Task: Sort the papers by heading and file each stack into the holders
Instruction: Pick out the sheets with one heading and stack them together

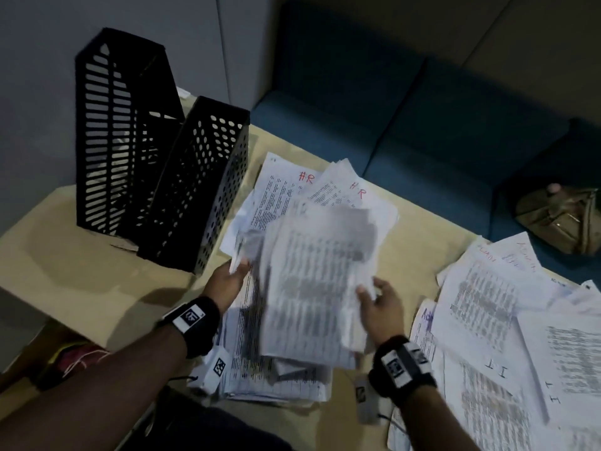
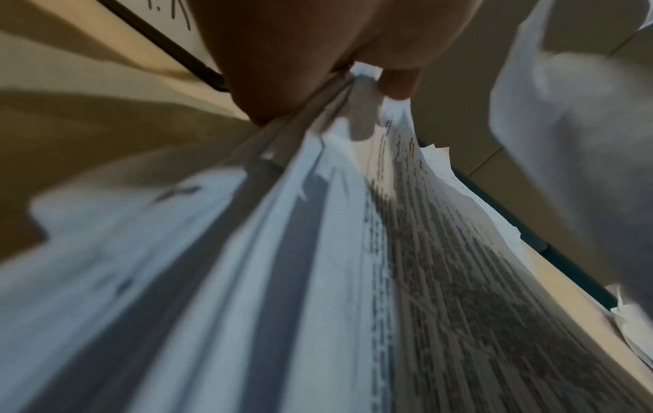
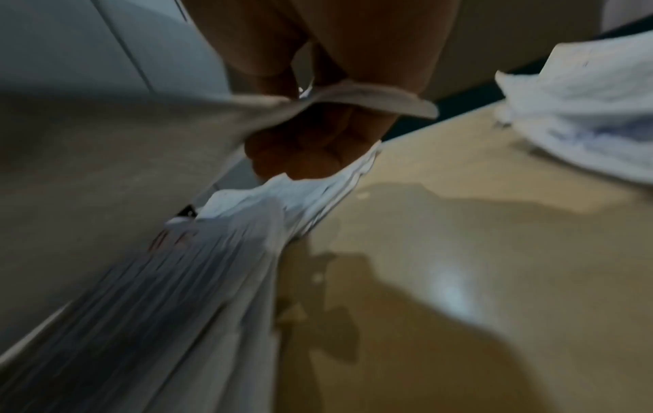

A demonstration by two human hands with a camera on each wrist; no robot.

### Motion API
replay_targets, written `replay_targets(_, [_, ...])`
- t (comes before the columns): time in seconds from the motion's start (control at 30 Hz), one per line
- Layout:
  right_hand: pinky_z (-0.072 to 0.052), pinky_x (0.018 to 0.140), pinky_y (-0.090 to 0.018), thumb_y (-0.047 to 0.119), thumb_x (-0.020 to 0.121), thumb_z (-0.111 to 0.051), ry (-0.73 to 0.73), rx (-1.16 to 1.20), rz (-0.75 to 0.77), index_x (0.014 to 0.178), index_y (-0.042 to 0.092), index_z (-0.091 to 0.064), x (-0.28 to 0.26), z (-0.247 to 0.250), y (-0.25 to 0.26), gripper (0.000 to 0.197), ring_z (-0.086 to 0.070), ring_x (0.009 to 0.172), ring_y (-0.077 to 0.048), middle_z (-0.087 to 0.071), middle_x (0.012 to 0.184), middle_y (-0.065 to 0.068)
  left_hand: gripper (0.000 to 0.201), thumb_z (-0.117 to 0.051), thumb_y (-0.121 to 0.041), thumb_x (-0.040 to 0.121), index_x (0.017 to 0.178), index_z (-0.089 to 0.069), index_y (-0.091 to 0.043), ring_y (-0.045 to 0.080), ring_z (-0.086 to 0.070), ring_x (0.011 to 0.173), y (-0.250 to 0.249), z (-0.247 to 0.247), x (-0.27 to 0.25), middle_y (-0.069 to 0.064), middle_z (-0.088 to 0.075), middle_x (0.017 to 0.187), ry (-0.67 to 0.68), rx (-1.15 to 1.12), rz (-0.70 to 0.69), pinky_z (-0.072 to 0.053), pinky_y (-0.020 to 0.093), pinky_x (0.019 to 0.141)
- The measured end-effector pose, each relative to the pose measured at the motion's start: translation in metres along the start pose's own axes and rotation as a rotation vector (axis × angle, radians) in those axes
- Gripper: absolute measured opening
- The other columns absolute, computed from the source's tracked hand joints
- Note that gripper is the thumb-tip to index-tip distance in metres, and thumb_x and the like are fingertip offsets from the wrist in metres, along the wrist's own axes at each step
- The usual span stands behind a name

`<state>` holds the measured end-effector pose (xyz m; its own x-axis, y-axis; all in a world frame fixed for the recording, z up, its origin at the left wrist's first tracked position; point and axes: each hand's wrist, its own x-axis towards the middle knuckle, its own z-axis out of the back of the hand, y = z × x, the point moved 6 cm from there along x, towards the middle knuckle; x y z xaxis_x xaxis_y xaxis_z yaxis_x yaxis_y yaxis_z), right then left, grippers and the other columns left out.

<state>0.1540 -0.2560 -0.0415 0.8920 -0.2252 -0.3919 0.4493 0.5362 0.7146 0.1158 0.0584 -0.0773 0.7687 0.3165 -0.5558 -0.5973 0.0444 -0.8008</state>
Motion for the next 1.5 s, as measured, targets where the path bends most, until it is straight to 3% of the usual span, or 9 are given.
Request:
replay_targets(0.1, [-0.049, 0.092, -0.032, 0.030, 0.095, -0.055, 0.192, -0.115, 0.006, 0.119, 0.013, -0.058, -0.019, -0.040, -0.010, 0.030, -0.063, 0.103, -0.024, -0.065, 0.118, -0.009, 0.063, -0.052, -0.060, 0.087, 0.139, -0.048, -0.025, 0.018, -0.051, 0.123, 0.001, 0.000, -0.001, -0.006, -0.054, 0.136, 0.050, -0.087, 0.015, -0.039, 0.033, 0.100])
replay_targets(0.23, [-0.044, 0.065, -0.027, 0.040, 0.095, -0.051, 0.343, -0.388, 0.114, 0.099, 0.012, -0.058, -0.024, -0.055, 0.001, 0.029, -0.059, 0.078, -0.018, -0.062, 0.091, -0.002, 0.051, -0.066, -0.025, 0.089, 0.137, -0.049, -0.023, 0.016, -0.053, 0.120, -0.001, 0.001, -0.002, -0.005, -0.058, 0.131, 0.073, 0.029, -0.084, -0.040, 0.036, 0.105])
replay_targets(0.5, [-0.032, 0.103, -0.029, 0.037, 0.086, -0.066, 0.131, 0.039, 0.277, 0.147, 0.023, -0.023, 0.017, -0.030, 0.060, 0.076, -0.034, 0.125, -0.010, -0.030, 0.143, 0.005, 0.043, -0.076, -0.027, 0.080, 0.119, -0.057, -0.032, 0.013, -0.059, 0.114, 0.006, -0.007, -0.008, -0.013, -0.067, 0.116, 0.308, 0.062, -0.038, -0.045, 0.044, 0.101])
replay_targets(0.67, [-0.049, 0.074, -0.013, 0.033, 0.088, -0.066, 0.358, -0.053, 0.249, 0.112, 0.014, -0.060, 0.022, -0.057, 0.057, 0.031, -0.064, 0.097, -0.023, -0.062, 0.106, -0.003, 0.062, -0.079, -0.040, 0.073, 0.128, -0.051, -0.037, 0.009, -0.062, 0.110, -0.010, -0.018, -0.016, -0.010, -0.067, 0.116, 0.363, -0.032, -0.074, -0.045, 0.037, 0.102])
replay_targets(0.8, [-0.052, 0.074, -0.037, 0.062, 0.076, -0.065, 0.226, -0.392, 0.495, 0.087, 0.025, -0.062, 0.017, -0.064, 0.056, 0.039, -0.061, 0.080, -0.022, -0.067, 0.085, 0.003, 0.069, -0.084, -0.054, 0.055, 0.118, -0.057, -0.047, 0.021, -0.062, 0.115, -0.029, -0.024, -0.010, 0.000, -0.064, 0.126, 0.316, -0.058, -0.152, -0.050, 0.037, 0.097])
replay_targets(1.0, [-0.011, 0.117, -0.048, 0.065, 0.083, -0.049, 0.129, -0.750, 0.637, 0.146, 0.029, -0.028, 0.005, -0.073, 0.071, 0.076, -0.034, 0.135, -0.020, -0.043, 0.143, 0.004, 0.056, -0.075, -0.028, 0.079, 0.123, -0.052, -0.052, 0.000, -0.055, 0.110, -0.041, -0.045, -0.001, -0.009, -0.056, 0.130, 0.311, 0.114, -0.248, -0.049, 0.014, 0.089])
replay_targets(1.23, [-0.024, 0.114, -0.039, 0.060, 0.092, -0.025, 0.321, -0.580, 0.706, 0.151, 0.010, -0.019, -0.023, -0.106, 0.075, 0.077, -0.036, 0.133, -0.029, -0.038, 0.148, -0.012, 0.095, -0.085, -0.049, 0.057, 0.138, -0.038, -0.040, 0.008, -0.061, 0.112, -0.031, -0.054, 0.004, 0.003, -0.057, 0.128, 0.395, 0.026, -0.265, -0.051, 0.019, 0.088])
replay_targets(1.4, [-0.015, 0.119, -0.050, 0.024, 0.098, -0.049, 0.309, -0.459, 0.782, 0.150, 0.004, -0.016, -0.030, -0.106, 0.091, 0.065, -0.023, 0.144, -0.026, -0.026, 0.156, -0.013, 0.044, -0.070, -0.043, 0.080, 0.118, -0.051, -0.054, 0.013, -0.057, 0.120, -0.035, -0.051, 0.006, -0.004, -0.063, 0.125, 0.289, 0.110, -0.306, -0.046, 0.041, 0.103])
replay_targets(1.5, [-0.030, 0.114, -0.034, 0.024, 0.094, -0.056, 0.020, -0.276, 0.528, 0.140, 0.004, -0.042, -0.012, -0.061, 0.081, 0.052, -0.037, 0.134, -0.020, -0.035, 0.151, -0.011, 0.028, -0.064, -0.028, 0.089, 0.101, -0.054, -0.051, 0.008, -0.054, 0.114, -0.042, -0.039, 0.003, -0.006, -0.059, 0.126, 0.167, 0.119, -0.350, -0.042, 0.025, 0.095])
